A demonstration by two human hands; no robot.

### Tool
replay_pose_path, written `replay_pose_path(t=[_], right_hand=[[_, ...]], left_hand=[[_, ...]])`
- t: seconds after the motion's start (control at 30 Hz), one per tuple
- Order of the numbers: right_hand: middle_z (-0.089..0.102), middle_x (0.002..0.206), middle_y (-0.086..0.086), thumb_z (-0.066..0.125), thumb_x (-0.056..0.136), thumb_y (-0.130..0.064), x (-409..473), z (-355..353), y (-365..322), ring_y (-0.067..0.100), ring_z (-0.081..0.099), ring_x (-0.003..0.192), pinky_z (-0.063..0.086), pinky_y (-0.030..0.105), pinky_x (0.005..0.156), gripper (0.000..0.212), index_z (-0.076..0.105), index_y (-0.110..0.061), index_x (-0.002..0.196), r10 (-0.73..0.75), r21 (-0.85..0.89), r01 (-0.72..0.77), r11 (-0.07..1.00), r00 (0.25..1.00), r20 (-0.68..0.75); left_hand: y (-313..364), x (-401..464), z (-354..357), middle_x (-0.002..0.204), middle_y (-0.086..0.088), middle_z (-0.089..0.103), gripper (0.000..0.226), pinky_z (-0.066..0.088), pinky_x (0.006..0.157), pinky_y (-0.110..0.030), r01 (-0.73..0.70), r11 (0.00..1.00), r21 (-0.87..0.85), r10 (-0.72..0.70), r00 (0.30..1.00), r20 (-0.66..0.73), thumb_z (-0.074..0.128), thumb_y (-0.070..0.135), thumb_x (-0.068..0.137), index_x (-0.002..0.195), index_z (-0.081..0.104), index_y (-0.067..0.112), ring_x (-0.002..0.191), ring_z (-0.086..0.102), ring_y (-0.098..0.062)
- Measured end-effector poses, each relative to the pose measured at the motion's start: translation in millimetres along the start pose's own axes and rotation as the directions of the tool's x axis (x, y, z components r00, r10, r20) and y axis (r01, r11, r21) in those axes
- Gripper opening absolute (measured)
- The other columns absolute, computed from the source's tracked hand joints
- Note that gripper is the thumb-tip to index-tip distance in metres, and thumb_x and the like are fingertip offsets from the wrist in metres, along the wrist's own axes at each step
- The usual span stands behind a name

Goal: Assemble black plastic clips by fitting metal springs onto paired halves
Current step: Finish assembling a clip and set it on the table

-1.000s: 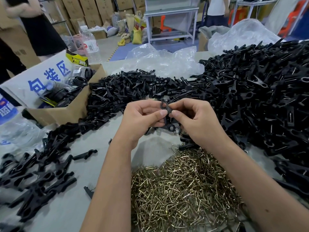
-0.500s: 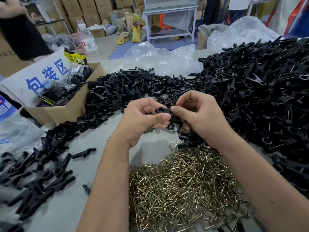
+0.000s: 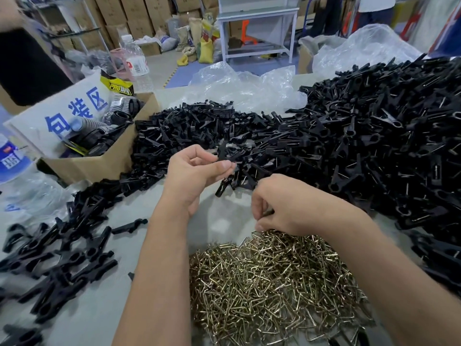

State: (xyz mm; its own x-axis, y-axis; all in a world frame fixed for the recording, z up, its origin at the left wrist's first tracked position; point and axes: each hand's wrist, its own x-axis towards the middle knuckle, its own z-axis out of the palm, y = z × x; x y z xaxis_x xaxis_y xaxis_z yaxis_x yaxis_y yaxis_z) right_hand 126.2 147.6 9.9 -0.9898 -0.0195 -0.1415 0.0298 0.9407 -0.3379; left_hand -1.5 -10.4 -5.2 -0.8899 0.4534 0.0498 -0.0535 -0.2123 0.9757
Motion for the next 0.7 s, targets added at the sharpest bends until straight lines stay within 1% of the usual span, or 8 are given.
replay_pose_path(t=[0.07, 0.17, 0.23, 0.3, 0.37, 0.43, 0.6, 0.7], right_hand=[[0.066, 0.079, -0.013, 0.084, 0.086, -0.028, -1.4, 0.8, 1.1, -0.001, 0.061, 0.076, 0.045, 0.012, 0.067, 0.024, 0.063, -0.031, 0.075, -0.038, 0.116, 0.042, 0.992, 0.998, -0.041], [0.069, 0.074, -0.011, 0.08, 0.09, -0.021, -3.6, -0.1, 3.6, -0.001, 0.062, 0.066, 0.047, 0.012, 0.061, 0.019, 0.064, -0.026, 0.08, -0.037, 0.386, 0.119, 0.915, 0.976, -0.213], [0.074, 0.075, -0.003, 0.077, 0.093, -0.015, -3.0, -1.4, 6.6, 0.005, 0.065, 0.057, 0.049, 0.018, 0.053, 0.013, 0.065, -0.017, 0.086, 0.033, 0.574, 0.177, 0.8, 0.942, -0.335], [0.075, 0.074, 0.006, 0.076, 0.093, -0.008, -1.7, -1.2, 10.9, 0.012, 0.065, 0.054, 0.049, 0.022, 0.047, 0.008, 0.068, -0.009, 0.089, 0.167, 0.724, 0.227, 0.651, 0.888, -0.428], [0.075, 0.075, 0.01, 0.076, 0.092, -0.002, -0.4, -1.1, 16.7, 0.015, 0.067, 0.059, 0.051, 0.021, 0.051, 0.006, 0.075, -0.008, 0.091, 0.296, 0.827, 0.261, 0.498, 0.845, -0.445], [0.075, 0.076, 0.012, 0.074, 0.091, 0.003, 0.9, -0.5, 20.8, 0.017, 0.069, 0.066, 0.054, 0.02, 0.057, 0.014, 0.08, -0.01, 0.093, 0.343, 0.864, 0.275, 0.421, 0.834, -0.433], [0.077, 0.075, 0.012, 0.083, 0.085, -0.004, 3.2, 5.0, 20.7, 0.021, 0.069, 0.062, 0.052, 0.024, 0.051, 0.008, 0.078, -0.01, 0.088, 0.387, 0.847, 0.246, 0.472, 0.805, -0.45], [0.078, 0.074, 0.009, 0.088, 0.081, -0.01, 5.0, 6.9, 22.3, 0.014, 0.066, 0.058, 0.048, 0.019, 0.05, 0.01, 0.078, -0.013, 0.081, 0.432, 0.842, 0.223, 0.492, 0.777, -0.458]], left_hand=[[1.9, -1.9, 2.3, 0.076, -0.023, 0.068, 0.027, 0.063, 0.071, -0.029, 0.006, 1.0, -0.009, -0.006, 1.0, 0.029, 0.082, -0.008, 0.066, 0.078, 0.06, 0.004, 0.083, 0.078, -0.038], [4.3, -4.6, 5.1, 0.08, -0.027, 0.071, 0.027, 0.062, 0.068, -0.028, 0.017, 1.0, -0.011, -0.016, 0.999, 0.031, 0.084, 0.0, 0.06, 0.078, 0.064, 0.005, 0.08, 0.078, -0.035], [4.5, -5.2, 5.0, 0.074, -0.02, 0.072, 0.027, 0.062, 0.065, -0.027, 0.019, 1.0, -0.006, -0.019, 1.0, 0.025, 0.085, 0.003, 0.06, 0.078, 0.065, 0.007, 0.075, 0.078, -0.03], [5.5, -5.5, 3.2, 0.067, -0.011, 0.07, 0.028, 0.059, 0.059, -0.023, 0.022, 1.0, 0.022, -0.022, 1.0, 0.01, 0.086, 0.007, 0.06, 0.078, 0.066, 0.01, 0.067, 0.077, -0.023], [6.7, -5.8, 1.9, 0.067, -0.01, 0.072, 0.027, 0.058, 0.057, -0.022, 0.04, 0.999, 0.036, -0.041, 0.999, 0.026, 0.086, 0.008, 0.06, 0.079, 0.067, 0.01, 0.063, 0.074, -0.018], [7.5, -6.6, 2.2, 0.069, -0.011, 0.073, 0.025, 0.059, 0.059, -0.022, 0.071, 0.996, 0.052, -0.075, 0.995, 0.07, 0.085, 0.007, 0.061, 0.08, 0.069, 0.008, 0.062, 0.073, -0.018], [9.4, -8.9, 5.0, 0.073, -0.018, 0.074, 0.016, 0.06, 0.059, -0.021, 0.166, 0.98, 0.112, -0.181, 0.972, 0.15, 0.081, 0.001, 0.064, 0.079, 0.076, 0.005, 0.064, 0.075, -0.023], [10.6, -9.9, 5.0, 0.075, -0.02, 0.075, 0.018, 0.06, 0.058, -0.02, 0.194, 0.973, 0.124, -0.215, 0.959, 0.183, 0.08, -0.001, 0.064, 0.081, 0.076, 0.003, 0.062, 0.074, -0.022]])
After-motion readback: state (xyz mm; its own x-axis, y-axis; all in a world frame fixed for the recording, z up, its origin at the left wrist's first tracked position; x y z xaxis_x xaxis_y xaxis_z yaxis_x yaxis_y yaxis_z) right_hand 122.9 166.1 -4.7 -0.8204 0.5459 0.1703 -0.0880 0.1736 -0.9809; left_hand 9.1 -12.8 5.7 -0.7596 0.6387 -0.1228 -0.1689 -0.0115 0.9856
